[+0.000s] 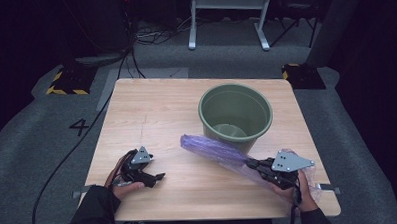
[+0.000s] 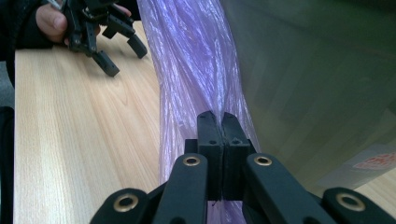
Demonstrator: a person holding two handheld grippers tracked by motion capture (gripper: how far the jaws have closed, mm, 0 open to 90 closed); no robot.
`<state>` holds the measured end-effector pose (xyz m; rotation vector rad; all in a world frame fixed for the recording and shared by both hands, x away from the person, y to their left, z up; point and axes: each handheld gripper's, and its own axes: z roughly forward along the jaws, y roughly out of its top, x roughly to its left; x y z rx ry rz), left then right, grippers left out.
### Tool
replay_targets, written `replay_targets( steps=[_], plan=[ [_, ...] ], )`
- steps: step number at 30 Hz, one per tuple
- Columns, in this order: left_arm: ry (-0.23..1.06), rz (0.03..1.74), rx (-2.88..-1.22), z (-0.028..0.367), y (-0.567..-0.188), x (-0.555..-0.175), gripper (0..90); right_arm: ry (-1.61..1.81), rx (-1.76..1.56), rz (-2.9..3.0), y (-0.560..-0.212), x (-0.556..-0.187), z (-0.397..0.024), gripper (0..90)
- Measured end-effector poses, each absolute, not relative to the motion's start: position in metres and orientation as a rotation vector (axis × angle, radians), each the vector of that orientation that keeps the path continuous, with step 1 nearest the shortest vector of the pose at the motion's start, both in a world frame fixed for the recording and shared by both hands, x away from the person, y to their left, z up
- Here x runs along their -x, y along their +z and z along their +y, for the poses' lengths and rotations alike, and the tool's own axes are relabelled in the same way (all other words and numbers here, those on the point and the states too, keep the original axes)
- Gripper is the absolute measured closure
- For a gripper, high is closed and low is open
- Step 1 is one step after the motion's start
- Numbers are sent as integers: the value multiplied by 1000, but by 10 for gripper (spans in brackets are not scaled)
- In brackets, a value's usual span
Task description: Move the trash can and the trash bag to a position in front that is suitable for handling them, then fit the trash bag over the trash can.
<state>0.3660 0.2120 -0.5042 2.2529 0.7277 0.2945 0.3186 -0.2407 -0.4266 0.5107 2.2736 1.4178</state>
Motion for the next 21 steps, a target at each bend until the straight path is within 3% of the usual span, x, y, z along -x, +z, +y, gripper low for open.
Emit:
replay_targets(
  steps=[21],
  plan=[
    [291, 726, -2254, 212, -504, -366, 146, 1464, -457, 2190, -401, -309, -249, 897]
  ],
)
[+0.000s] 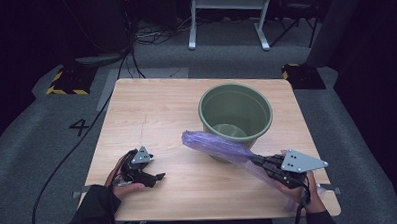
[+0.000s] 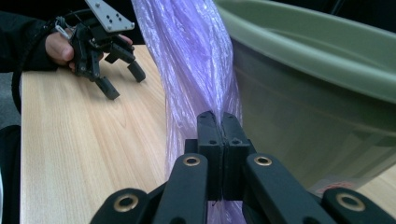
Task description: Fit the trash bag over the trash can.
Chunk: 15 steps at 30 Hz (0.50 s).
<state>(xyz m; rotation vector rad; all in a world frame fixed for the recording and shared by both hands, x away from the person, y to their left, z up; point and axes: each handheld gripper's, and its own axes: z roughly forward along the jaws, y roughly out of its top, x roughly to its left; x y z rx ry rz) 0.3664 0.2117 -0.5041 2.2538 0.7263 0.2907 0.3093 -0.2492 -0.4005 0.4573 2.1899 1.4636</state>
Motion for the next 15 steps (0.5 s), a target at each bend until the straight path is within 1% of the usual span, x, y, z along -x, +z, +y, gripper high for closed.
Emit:
replay_targets(
  steps=[9, 15],
  plan=[
    [285, 727, -2263, 210, -503, -366, 159, 1508, -458, 2108, -383, -304, -262, 898],
    [280, 704, -2240, 208, -496, -365, 161, 1516, -477, 2046, -371, -300, -271, 897]
  ],
)
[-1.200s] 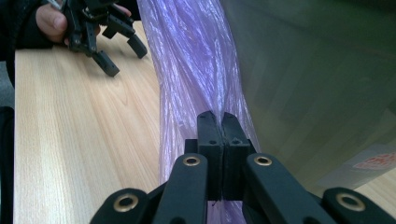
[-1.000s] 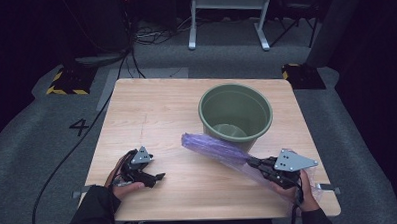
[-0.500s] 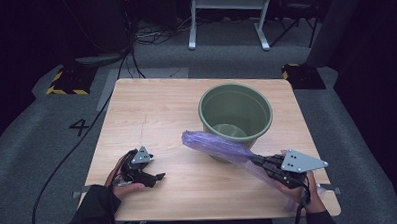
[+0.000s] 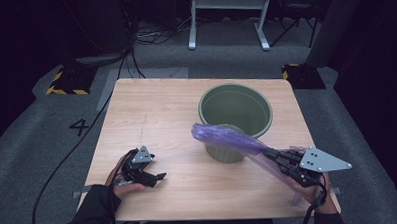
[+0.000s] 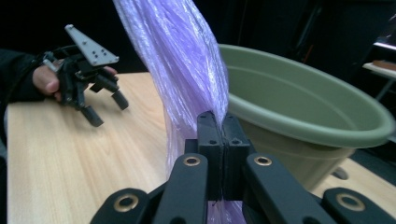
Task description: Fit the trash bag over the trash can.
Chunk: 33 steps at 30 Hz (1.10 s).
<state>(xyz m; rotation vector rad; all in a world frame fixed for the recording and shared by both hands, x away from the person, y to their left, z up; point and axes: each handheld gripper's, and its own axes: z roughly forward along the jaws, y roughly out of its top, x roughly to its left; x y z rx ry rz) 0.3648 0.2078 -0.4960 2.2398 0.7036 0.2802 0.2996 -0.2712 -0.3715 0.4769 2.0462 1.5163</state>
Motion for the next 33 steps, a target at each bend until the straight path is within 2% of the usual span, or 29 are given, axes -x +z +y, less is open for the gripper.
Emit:
replay_targets(
  steps=[7, 17, 33],
  plan=[
    [304, 675, -2205, 202, -481, -361, 161, 1508, -542, 1982, -362, -301, -285, 898],
    [348, 579, -2093, 194, -439, -356, 163, 1452, -602, 1972, -356, -315, -290, 897],
    [443, 473, -2013, 178, -360, -383, 168, 1354, -606, 2021, -346, -336, -286, 896]
  ],
)
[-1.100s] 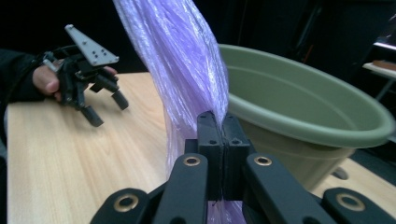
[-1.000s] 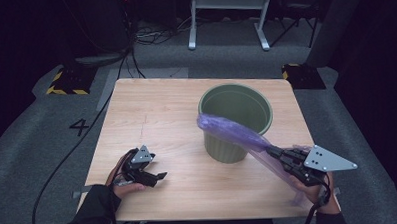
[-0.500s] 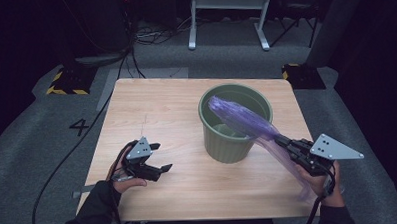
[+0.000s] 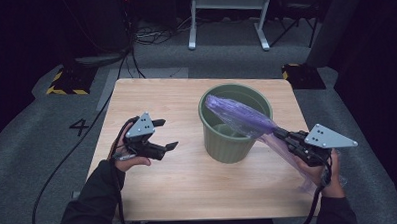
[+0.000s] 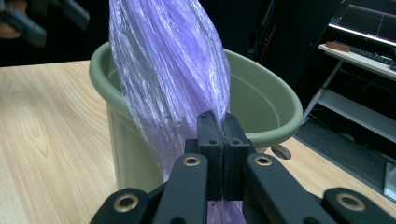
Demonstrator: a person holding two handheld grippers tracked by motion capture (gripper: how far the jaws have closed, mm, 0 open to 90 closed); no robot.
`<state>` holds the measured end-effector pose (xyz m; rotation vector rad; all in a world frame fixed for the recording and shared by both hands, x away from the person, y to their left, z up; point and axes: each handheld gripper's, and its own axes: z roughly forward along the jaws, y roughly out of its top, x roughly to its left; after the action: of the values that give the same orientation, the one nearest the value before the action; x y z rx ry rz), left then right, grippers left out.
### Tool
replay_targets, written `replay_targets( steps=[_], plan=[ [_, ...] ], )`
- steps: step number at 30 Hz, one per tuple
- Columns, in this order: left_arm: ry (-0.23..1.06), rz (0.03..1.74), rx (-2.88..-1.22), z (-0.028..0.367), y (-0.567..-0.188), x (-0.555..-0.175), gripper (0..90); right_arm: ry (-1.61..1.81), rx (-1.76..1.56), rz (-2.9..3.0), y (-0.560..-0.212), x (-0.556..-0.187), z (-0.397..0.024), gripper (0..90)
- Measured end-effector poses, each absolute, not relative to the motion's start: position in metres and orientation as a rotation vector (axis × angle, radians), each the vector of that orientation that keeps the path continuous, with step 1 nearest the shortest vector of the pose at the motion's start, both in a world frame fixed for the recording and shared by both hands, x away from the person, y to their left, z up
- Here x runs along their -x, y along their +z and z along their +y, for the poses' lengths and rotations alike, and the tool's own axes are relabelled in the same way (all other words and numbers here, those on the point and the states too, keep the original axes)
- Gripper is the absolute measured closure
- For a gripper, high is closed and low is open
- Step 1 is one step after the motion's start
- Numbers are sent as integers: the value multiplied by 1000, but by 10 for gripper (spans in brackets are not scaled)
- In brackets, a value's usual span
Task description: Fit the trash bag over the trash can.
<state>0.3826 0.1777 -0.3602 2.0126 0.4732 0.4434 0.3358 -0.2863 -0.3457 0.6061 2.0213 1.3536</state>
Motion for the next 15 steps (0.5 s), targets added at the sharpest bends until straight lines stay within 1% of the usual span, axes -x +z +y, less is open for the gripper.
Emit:
replay_targets(
  steps=[4, 6, 8, 15],
  plan=[
    [465, 445, -1993, 168, -338, -390, 176, 1345, -607, 2028, -344, -339, -286, 896],
    [463, 421, -1993, 161, -328, -392, 205, 1347, -605, 2033, -343, -340, -285, 895],
    [457, 408, -1975, 154, -320, -395, 207, 1341, -602, 2045, -342, -341, -284, 894],
    [504, 398, -1971, 132, -303, -410, 209, 1337, -599, 2053, -339, -342, -284, 892]
  ],
)
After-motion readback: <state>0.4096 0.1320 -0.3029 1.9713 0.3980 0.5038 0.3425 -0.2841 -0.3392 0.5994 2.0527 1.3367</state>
